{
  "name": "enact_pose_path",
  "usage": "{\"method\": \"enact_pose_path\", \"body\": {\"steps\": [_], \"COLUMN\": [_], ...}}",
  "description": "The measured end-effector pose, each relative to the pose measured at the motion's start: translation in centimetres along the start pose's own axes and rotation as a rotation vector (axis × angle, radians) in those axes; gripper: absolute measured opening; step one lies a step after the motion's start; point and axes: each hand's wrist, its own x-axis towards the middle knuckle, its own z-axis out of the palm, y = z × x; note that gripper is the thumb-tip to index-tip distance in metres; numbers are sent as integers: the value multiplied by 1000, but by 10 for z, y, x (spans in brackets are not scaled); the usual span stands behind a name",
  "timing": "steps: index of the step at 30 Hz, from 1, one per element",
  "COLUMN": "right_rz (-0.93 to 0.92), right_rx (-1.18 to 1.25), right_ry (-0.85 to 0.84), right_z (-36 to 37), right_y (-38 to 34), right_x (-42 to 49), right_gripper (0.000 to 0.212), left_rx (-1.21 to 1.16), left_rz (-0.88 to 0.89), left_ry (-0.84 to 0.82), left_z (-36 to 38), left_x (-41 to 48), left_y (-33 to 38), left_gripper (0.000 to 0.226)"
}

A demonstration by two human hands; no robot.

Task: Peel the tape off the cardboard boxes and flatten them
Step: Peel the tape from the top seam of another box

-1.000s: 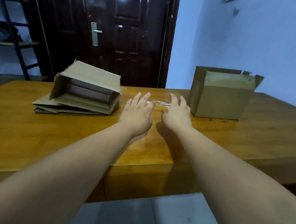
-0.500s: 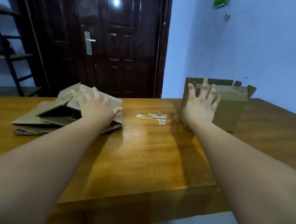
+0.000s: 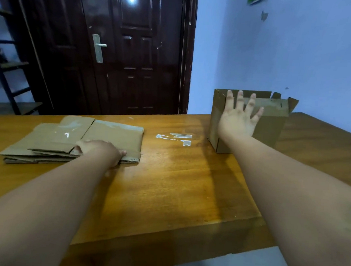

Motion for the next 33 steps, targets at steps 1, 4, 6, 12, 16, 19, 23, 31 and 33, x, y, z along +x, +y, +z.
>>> {"method": "enact_pose_path", "body": {"steps": [1,4,6,12,16,19,23,31,33], "right_rz": [1,10,17,-24,-41,-76,-93,-178,-192], "right_rx": [0,23,24,26,57,67,96,-201,-251], "right_ry": [-7,-16,-22,-88,-130,-82,-207,-114,-117], "right_z": [0,-3,-5,-8,0,-1,-2,-17,-25], "right_y": [1,1,2,11,7,6,3,6,5], "right_x": [0,4,6,10,2,8,16,13,13], "right_gripper": [97,82,77,81,81,83,75,40,42], "left_rx": [61,135,114,32,-89,-156,-303,-236,-237], "left_rz": [24,142,228,397,503,573,786,906,906], "left_ry": [37,163,230,418,392,427,451,515,509], "left_z": [-7,-17,-21,-28,-30,-33,-27,-6,-5], "left_x": [-6,-14,-19,-35,-42,-45,-42,-47,-50], "left_y": [3,15,23,46,62,72,73,69,65], "left_gripper": [68,45,42,52,54,51,42,42,42]}}
